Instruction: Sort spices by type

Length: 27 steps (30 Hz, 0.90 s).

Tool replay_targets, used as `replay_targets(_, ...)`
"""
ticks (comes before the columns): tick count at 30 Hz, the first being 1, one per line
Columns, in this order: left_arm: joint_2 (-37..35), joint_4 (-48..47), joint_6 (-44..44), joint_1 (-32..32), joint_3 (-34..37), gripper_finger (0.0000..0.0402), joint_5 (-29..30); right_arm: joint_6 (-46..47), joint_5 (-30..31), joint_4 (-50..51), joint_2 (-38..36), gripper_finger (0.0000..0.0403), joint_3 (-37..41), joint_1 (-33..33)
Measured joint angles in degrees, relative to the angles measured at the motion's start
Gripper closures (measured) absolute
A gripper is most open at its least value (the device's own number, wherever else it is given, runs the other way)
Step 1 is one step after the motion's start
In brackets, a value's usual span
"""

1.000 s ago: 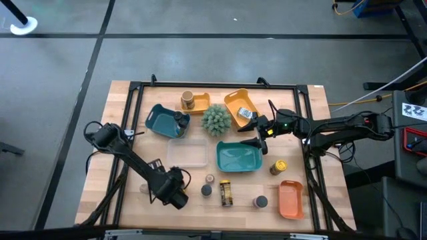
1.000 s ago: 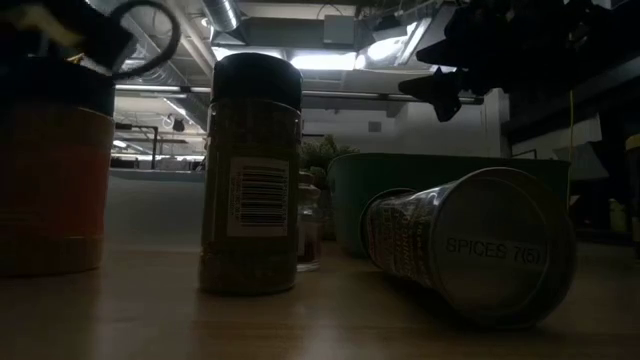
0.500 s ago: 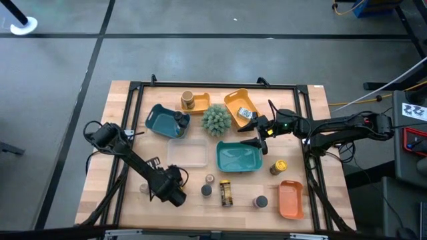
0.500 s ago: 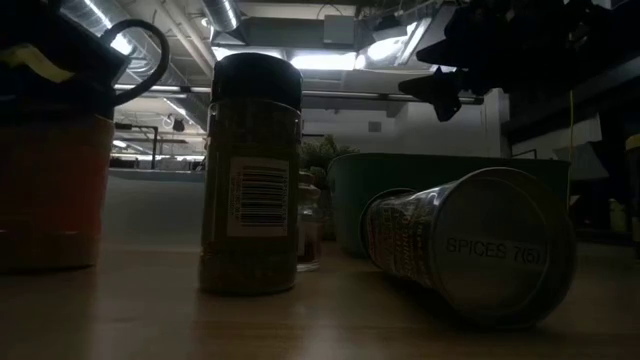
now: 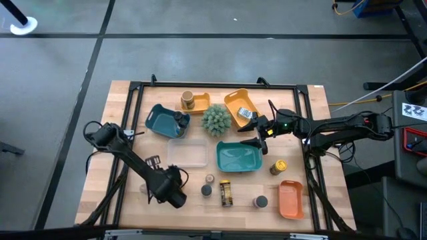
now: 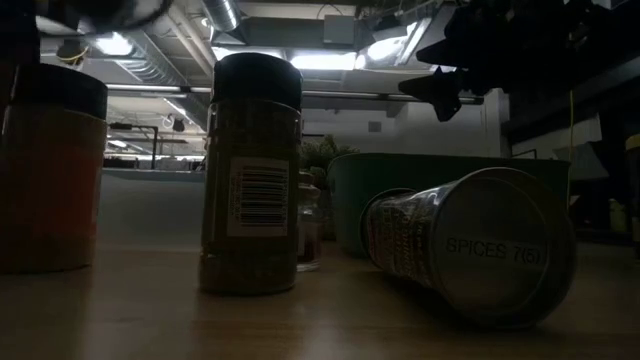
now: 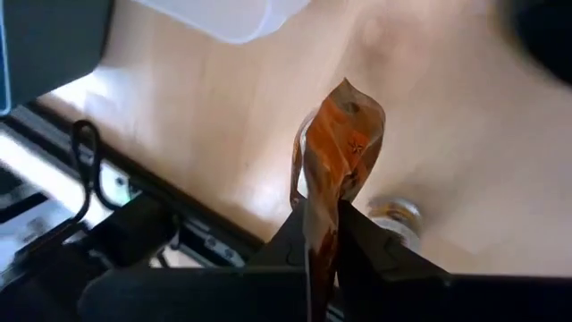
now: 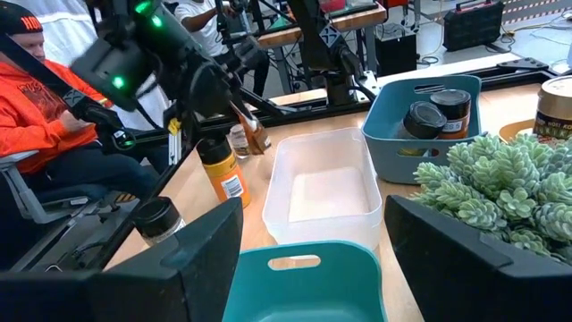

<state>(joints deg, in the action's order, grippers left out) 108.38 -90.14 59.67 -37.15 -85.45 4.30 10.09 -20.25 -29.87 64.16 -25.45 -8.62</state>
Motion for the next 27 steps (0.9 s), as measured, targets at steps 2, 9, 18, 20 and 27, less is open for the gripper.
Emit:
replay_targets(2, -1.48, 0.3, -0.42, 0.0, -1.03, 0.039, 0.06, 0.0, 0.0, 0.0, 0.0, 0.013, 0.0, 0.0)
replay_targets(9, -9.44, 0.24, 4.7, 0.09, -3.22, 0.0396, 0.24, 0.07, 0.0, 0.02, 0.0, 0.013, 0.0, -0.01)
replay_targets(18, -18.94, 2.79, 13.05, 1.0, -3.52, 0.0396, 21.27, 0.13, 0.02, 0.01, 0.0, 0.013, 0.0, -0.01)
replay_targets(20, -19.41, 6.28, 13.18, 2.12, -3.52, 0.0395, 30.04, 0.13, 0.02, 0.01, 0.0, 0.013, 0.0, 0.0)
replay_targets(27, -15.92, 32.42, -6.18, 9.03, -3.13, 0.0387, 40.96, 0.13, 0.02, -0.03, 0.0, 0.013, 0.0, -0.01)
